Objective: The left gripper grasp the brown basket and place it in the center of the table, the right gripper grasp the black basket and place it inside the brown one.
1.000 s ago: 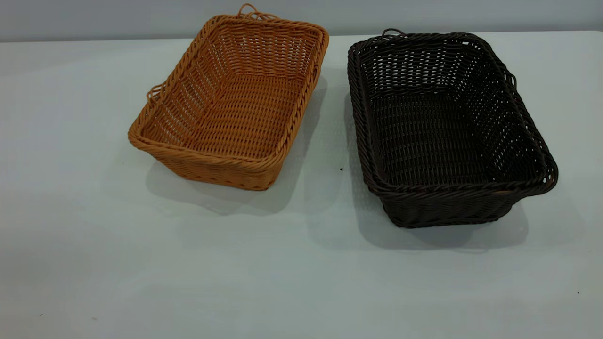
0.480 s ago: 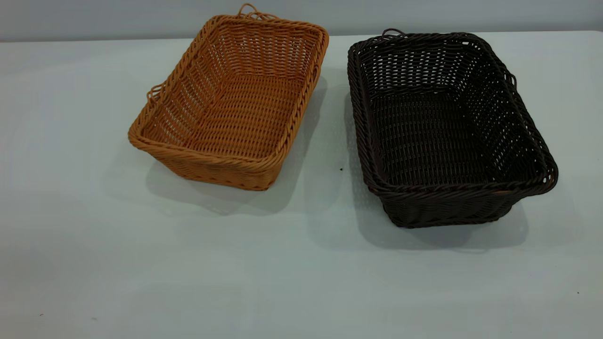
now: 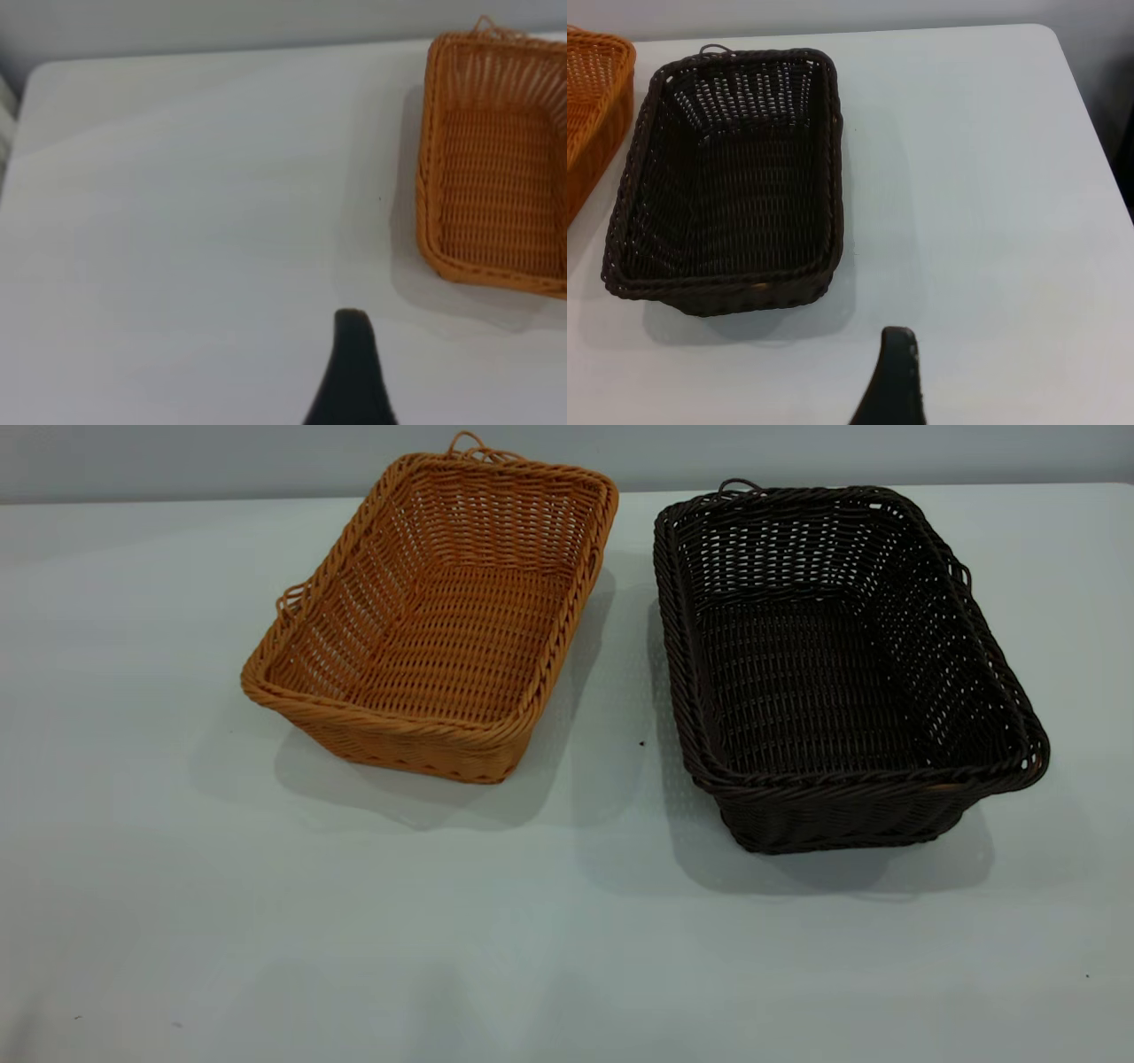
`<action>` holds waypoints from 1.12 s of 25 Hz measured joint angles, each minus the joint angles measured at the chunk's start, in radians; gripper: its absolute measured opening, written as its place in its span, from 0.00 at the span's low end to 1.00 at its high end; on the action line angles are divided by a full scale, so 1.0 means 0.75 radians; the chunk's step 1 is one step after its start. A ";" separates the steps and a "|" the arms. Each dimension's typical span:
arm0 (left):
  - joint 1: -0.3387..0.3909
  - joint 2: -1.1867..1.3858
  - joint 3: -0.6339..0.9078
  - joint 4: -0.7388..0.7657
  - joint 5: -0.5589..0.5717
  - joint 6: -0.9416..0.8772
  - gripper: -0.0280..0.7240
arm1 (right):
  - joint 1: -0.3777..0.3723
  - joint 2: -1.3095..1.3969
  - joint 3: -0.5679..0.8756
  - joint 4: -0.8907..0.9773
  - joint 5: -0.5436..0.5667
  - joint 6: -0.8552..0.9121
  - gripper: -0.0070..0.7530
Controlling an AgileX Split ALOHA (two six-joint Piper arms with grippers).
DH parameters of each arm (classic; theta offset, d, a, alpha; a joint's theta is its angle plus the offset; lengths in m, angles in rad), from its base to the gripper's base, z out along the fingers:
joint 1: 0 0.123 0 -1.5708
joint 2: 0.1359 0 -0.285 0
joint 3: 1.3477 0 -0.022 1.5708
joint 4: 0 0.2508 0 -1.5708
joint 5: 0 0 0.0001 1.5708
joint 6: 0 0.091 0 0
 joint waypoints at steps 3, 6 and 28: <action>0.000 0.280 -0.068 -0.053 -0.134 0.064 0.75 | 0.000 0.000 0.000 0.000 0.000 0.016 0.79; -0.001 0.534 -0.160 -0.153 -0.252 0.156 0.75 | 0.000 0.000 0.000 0.000 0.000 0.027 0.79; -0.248 2.154 -1.126 -0.311 -0.439 0.348 0.75 | 0.000 0.939 -0.235 0.079 -0.308 0.084 0.79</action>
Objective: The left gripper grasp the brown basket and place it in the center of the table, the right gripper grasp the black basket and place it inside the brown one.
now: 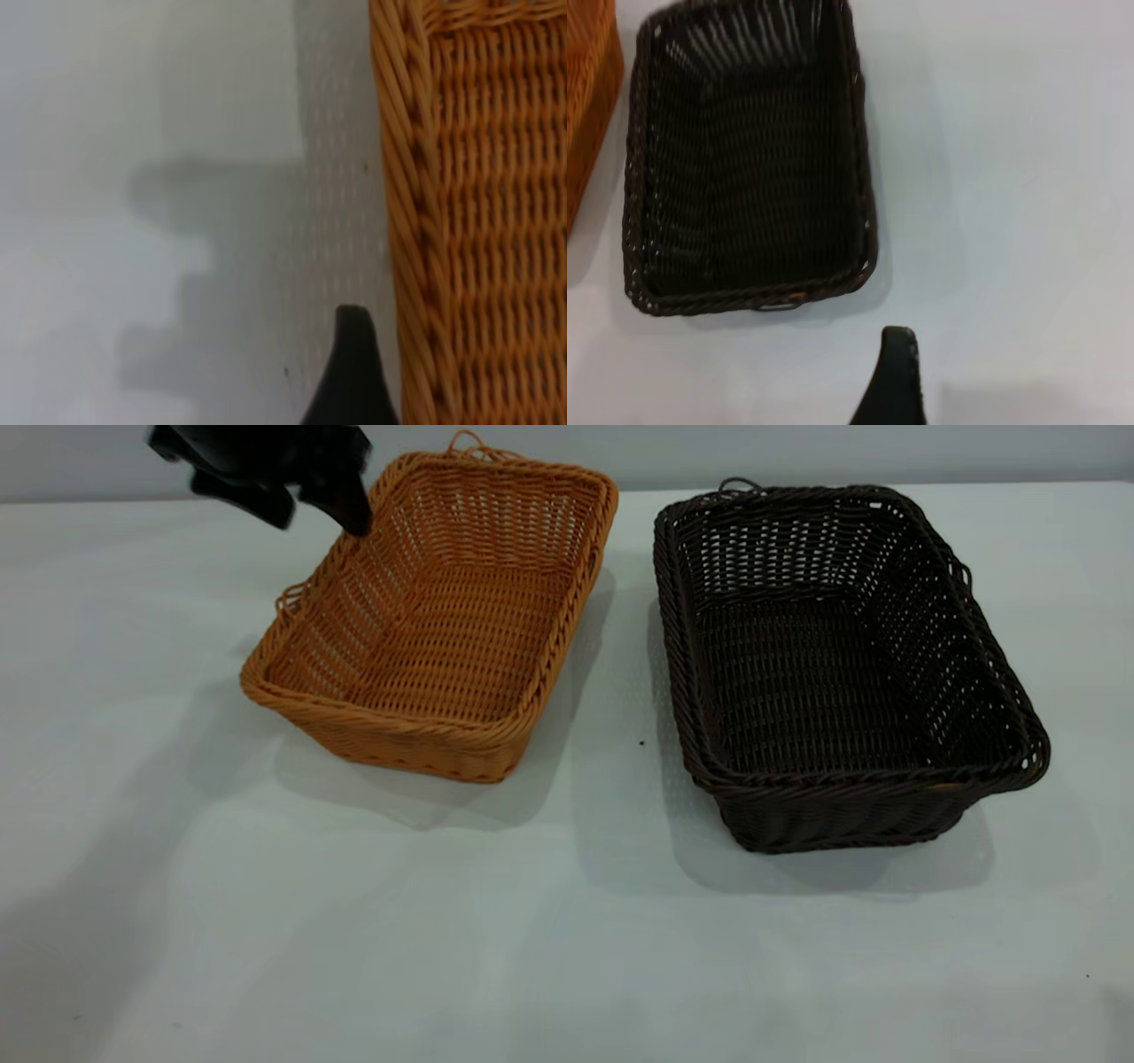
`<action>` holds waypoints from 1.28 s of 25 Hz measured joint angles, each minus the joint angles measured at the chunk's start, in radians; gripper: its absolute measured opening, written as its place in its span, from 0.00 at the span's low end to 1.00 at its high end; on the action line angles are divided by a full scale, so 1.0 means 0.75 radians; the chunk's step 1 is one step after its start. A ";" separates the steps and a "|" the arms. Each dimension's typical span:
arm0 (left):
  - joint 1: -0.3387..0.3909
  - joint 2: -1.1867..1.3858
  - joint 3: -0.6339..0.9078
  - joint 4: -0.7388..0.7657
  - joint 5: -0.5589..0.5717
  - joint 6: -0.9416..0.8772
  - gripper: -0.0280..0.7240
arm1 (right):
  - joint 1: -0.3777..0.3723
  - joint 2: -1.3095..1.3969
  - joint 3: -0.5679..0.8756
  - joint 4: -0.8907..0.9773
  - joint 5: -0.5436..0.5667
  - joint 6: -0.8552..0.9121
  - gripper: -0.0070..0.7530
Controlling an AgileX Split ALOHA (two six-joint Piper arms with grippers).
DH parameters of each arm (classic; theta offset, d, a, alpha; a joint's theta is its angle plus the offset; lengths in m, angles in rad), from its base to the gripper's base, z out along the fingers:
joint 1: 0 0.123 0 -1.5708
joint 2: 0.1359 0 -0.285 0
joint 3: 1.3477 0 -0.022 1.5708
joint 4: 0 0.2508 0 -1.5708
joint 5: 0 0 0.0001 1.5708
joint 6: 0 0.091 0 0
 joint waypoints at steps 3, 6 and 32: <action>-0.002 0.063 -0.050 0.000 -0.002 0.000 0.75 | 0.000 0.142 0.000 0.069 -0.049 0.000 0.79; -0.003 0.113 -0.058 0.000 -0.034 0.000 0.75 | 0.000 0.282 0.000 0.185 -0.105 -0.009 0.79; 0.042 -0.162 -0.100 0.006 -0.192 0.028 0.15 | 0.264 1.611 -0.020 1.627 -0.527 -0.391 0.79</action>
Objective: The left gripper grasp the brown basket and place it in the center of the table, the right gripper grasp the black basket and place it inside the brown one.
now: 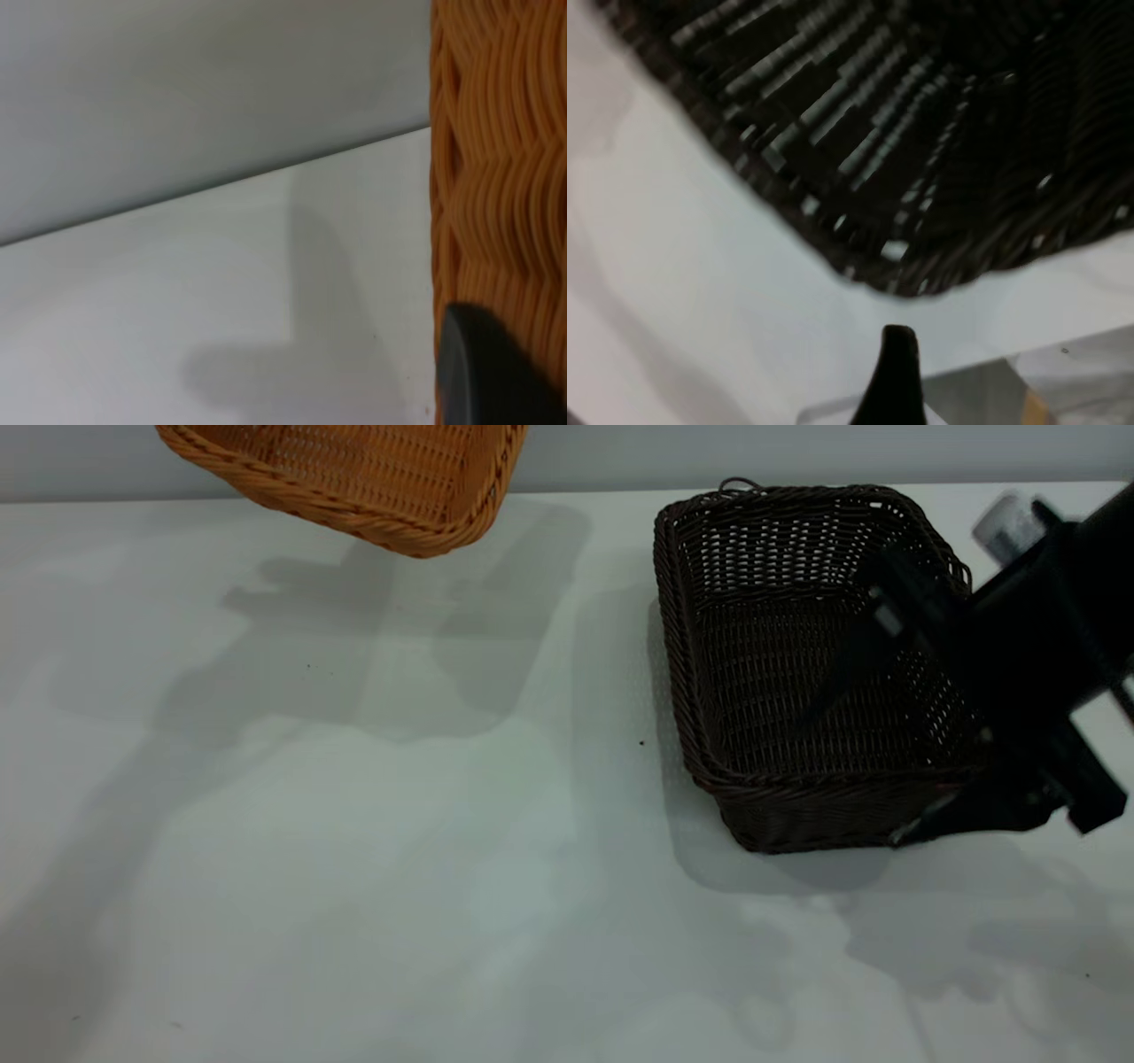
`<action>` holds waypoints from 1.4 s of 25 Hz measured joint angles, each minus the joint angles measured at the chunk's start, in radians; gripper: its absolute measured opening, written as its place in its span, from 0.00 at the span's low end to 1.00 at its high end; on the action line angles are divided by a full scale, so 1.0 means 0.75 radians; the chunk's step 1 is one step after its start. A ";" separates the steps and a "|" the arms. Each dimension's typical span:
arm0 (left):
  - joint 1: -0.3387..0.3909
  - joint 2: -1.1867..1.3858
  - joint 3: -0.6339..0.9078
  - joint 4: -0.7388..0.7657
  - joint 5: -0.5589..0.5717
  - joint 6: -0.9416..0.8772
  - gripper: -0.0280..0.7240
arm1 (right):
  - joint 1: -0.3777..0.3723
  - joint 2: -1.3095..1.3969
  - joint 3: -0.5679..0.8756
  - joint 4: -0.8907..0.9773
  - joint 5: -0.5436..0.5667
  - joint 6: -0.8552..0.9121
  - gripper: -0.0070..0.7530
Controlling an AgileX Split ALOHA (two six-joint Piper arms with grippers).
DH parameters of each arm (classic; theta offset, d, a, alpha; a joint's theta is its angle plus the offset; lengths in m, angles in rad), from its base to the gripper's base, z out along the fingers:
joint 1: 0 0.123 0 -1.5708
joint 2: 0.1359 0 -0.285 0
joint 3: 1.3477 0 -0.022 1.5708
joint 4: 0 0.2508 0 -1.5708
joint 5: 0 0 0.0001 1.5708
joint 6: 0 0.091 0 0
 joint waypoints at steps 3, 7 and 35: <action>-0.001 0.000 0.000 0.000 0.010 0.015 0.15 | 0.000 0.075 -0.024 0.069 -0.059 -0.059 0.79; -0.004 0.000 0.000 0.000 0.015 0.017 0.15 | 0.000 0.151 -0.067 0.110 -0.168 -0.094 0.78; -0.327 0.103 0.000 -0.085 0.612 1.342 0.15 | -1.050 -0.020 -0.425 -0.051 0.404 -0.786 0.11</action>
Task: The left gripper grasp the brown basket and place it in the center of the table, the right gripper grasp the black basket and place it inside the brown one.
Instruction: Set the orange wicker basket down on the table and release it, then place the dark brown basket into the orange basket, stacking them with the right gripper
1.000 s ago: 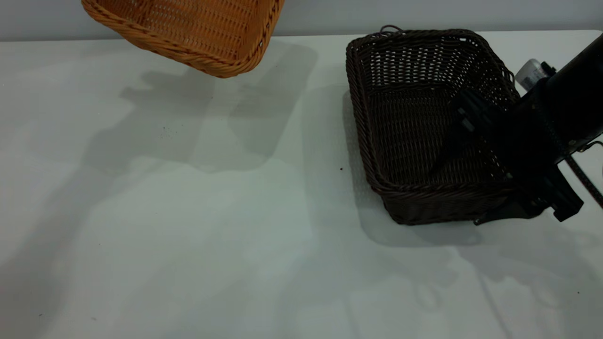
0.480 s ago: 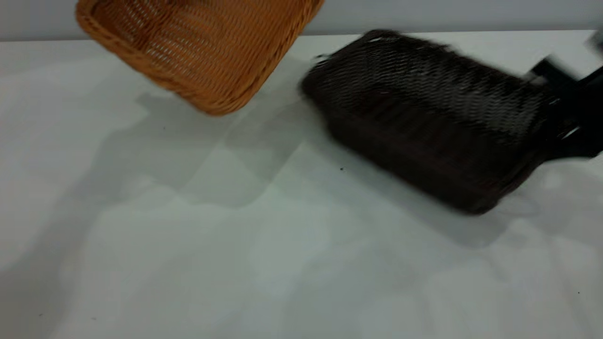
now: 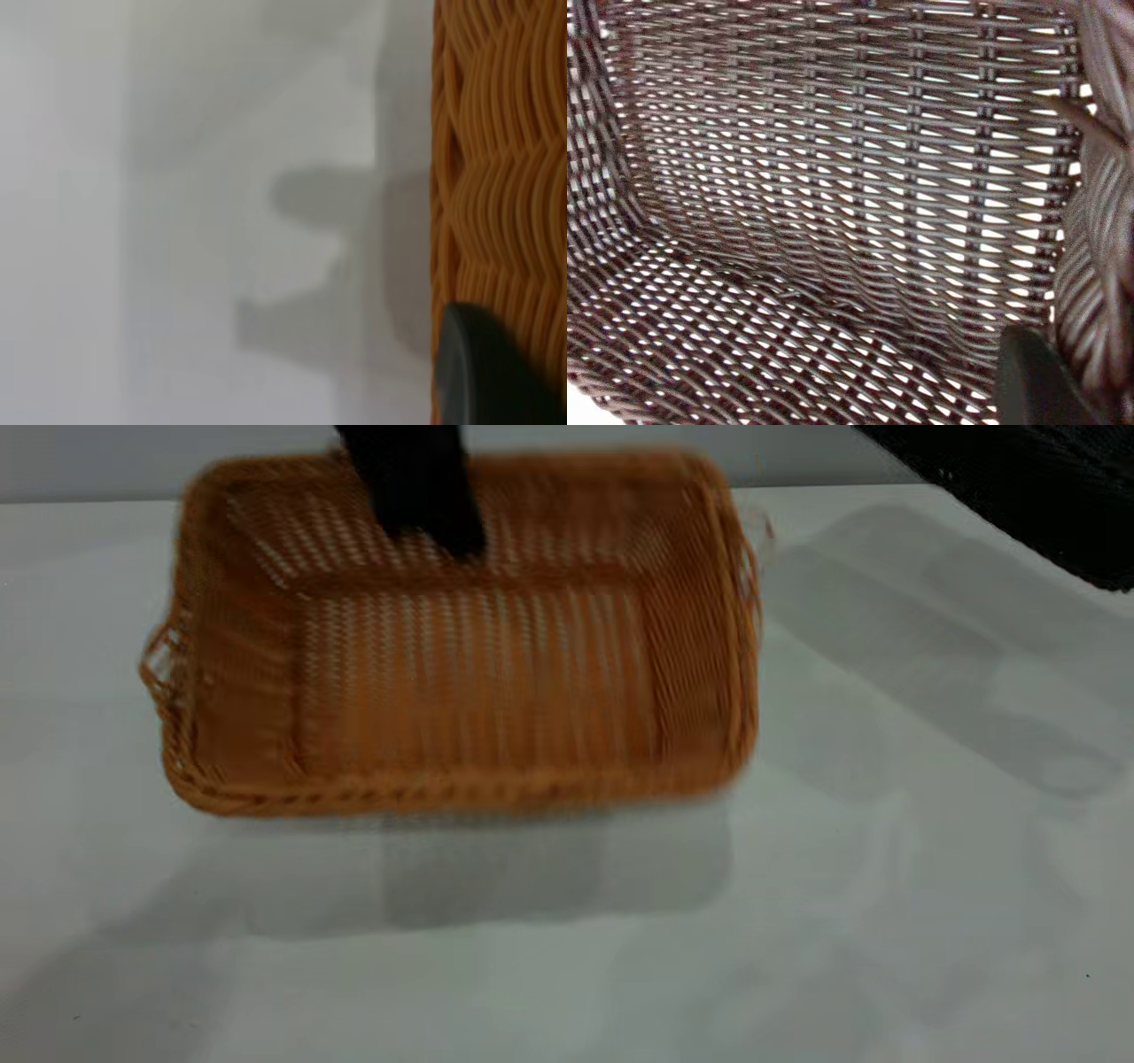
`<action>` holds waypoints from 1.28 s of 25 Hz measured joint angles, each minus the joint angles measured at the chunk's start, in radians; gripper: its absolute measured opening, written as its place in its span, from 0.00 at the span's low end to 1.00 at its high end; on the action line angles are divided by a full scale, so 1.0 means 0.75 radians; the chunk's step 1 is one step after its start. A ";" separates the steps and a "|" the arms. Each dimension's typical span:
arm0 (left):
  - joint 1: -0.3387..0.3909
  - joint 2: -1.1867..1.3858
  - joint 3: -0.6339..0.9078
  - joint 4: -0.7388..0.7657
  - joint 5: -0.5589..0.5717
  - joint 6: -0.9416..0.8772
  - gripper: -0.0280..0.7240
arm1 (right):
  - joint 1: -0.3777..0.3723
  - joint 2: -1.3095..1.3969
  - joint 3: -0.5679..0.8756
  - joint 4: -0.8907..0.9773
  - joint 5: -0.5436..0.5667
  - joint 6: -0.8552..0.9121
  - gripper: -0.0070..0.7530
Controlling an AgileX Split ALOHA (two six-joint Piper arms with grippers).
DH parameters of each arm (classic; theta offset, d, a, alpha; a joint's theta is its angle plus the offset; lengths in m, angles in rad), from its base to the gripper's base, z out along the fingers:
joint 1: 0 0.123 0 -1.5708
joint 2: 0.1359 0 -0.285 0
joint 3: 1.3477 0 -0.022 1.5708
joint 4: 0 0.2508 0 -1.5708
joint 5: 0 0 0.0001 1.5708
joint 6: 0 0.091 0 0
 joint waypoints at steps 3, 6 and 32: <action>-0.069 0.075 0.000 -0.001 -0.110 0.046 0.15 | -0.002 0.000 0.000 -0.020 0.015 -0.026 0.11; -0.120 0.129 0.000 -0.005 -0.199 0.055 0.16 | -0.002 0.000 0.000 -0.019 0.033 -0.039 0.11; 0.045 -0.273 0.000 -0.010 -0.182 -0.759 0.69 | 0.156 0.000 -0.008 -0.175 0.254 -0.048 0.11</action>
